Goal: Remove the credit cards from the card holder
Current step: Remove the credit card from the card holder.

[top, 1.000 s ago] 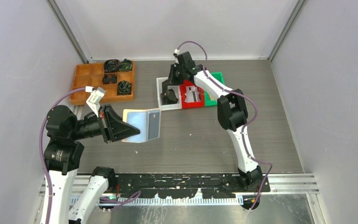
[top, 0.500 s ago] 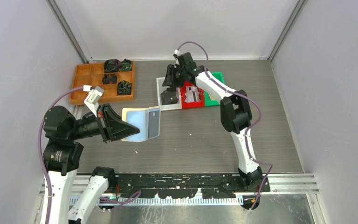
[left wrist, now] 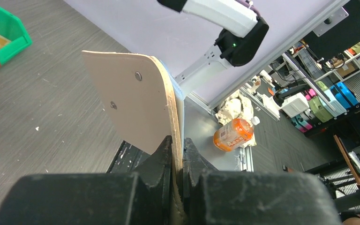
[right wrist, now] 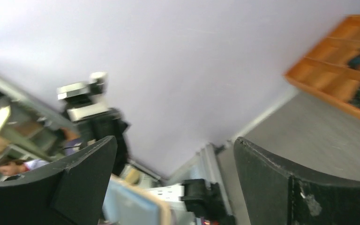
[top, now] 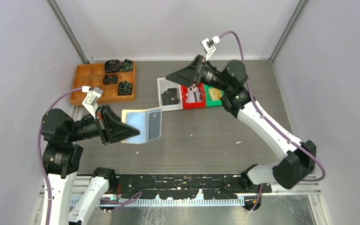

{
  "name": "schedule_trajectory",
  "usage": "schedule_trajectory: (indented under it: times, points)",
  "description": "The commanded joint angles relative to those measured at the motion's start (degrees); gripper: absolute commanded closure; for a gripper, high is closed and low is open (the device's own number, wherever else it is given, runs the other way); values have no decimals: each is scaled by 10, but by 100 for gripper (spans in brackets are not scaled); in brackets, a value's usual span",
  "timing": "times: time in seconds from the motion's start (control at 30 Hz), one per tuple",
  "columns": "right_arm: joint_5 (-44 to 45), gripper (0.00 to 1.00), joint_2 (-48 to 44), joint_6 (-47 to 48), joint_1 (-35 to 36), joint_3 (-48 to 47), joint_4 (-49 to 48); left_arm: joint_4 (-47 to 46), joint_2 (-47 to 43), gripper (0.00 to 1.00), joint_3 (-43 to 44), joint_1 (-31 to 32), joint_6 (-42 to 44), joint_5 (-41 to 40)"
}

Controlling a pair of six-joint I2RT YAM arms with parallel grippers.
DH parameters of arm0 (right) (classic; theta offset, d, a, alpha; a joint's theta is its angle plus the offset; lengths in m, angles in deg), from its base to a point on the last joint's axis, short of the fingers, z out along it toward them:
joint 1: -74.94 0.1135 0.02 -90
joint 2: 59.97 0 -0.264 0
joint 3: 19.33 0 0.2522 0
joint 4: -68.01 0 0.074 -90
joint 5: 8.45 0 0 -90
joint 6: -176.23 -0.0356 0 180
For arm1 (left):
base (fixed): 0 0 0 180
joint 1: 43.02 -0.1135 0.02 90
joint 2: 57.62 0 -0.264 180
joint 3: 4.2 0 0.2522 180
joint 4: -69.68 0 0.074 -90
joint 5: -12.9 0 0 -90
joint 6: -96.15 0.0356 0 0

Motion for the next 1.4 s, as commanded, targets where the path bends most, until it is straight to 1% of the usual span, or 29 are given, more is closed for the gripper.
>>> schedule_trajectory:
  times: [0.0,0.13,0.23,0.4,0.5,0.6,0.77,0.87,0.93,1.0,1.1,1.2,1.23,1.33,1.37]
  points:
    - [-50,0,-63,-164,24,125,-237,-55,-6,100,18,-2,-17,19]
    - [-35,1,-130,-142,77,194,-238,-71,0,100,21,-2,-30,22]
    - [-13,0,-159,-134,110,240,-253,-81,1,100,23,-2,-40,25]
    - [20,0,-167,-125,142,279,-259,-100,3,100,23,-2,-59,22]
    - [33,2,-150,-139,162,291,-304,-105,7,100,23,-2,-66,20]
    - [36,10,-128,-160,173,295,-340,-111,9,100,23,-2,-71,16]
    - [40,32,-102,-218,177,310,-440,-113,12,100,20,-1,-71,16]
    - [39,46,-112,-219,177,315,-436,-109,13,100,13,-2,-63,14]
    - [37,53,-125,-218,177,319,-430,-94,14,100,13,-1,-49,12]
    - [35,56,-138,-216,177,321,-421,-67,15,100,15,-1,-22,7]
    - [37,57,-163,-199,177,320,-380,-15,20,100,17,-2,32,-7]
    - [37,58,-189,-168,178,307,-317,-3,32,100,15,-2,40,-21]
    - [40,60,-195,-157,178,301,-293,-3,36,100,14,-2,39,-28]
    - [46,71,-200,-132,178,278,-222,-11,38,100,14,-2,29,-36]
    - [45,73,-197,-130,178,272,-209,-12,36,100,14,-2,28,-38]
